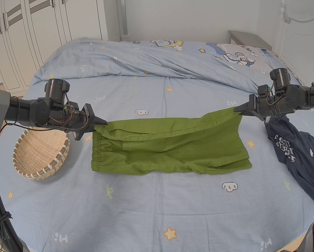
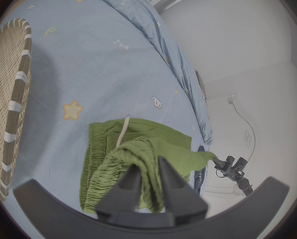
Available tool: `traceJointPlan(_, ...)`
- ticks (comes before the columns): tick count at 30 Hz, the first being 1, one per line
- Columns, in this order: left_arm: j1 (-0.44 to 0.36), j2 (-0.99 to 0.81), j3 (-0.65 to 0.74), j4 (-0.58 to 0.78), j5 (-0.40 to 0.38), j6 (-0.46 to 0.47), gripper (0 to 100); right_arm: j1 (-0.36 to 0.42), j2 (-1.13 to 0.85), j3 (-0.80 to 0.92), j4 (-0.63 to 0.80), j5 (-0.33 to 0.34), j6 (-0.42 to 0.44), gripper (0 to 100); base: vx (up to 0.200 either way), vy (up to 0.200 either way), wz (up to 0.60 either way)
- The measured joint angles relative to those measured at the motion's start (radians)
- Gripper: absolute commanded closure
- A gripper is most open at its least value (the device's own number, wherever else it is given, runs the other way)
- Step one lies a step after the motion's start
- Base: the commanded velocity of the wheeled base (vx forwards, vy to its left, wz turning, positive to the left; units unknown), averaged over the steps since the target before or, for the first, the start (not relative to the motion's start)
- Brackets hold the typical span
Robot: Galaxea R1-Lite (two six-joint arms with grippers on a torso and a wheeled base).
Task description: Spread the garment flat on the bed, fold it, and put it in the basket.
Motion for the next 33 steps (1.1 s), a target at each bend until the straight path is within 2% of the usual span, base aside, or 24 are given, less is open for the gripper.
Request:
traceJointPlan(12, 0.018, 0.054, -0.035, -0.001, 0.001, -0.003, 0, 0.002, 0.026, 0.023, -0.004, 0.001, -0.002, 0, 0.0, 0.0, 0.0)
traceJointPlan(20, 0.024, 0.077, -0.029, 0.004, 0.0, 0.001, 0, 0.0, 0.025, 0.137, -0.026, 0.0, -0.013, 0, 0.0, 0.0, 0.0)
traceJointPlan(25, 0.036, 0.076, 0.026, 0.003, -0.008, 0.044, 0, -0.006, 0.017, 0.272, -0.106, 0.001, -0.019, 0, 0.0, 0.0, 0.0)
traceJointPlan(30, 0.057, 0.07, 0.11, 0.001, -0.012, 0.141, 0, -0.028, 0.001, 0.422, -0.269, 0.006, -0.013, 0, 0.0, 0.0, 0.0)
traceJointPlan(33, 0.07, 0.069, 0.141, 0.001, -0.013, 0.177, 0, -0.048, -0.02, 0.492, -0.315, 0.01, -0.01, 0, 0.0, 0.0, 0.0)
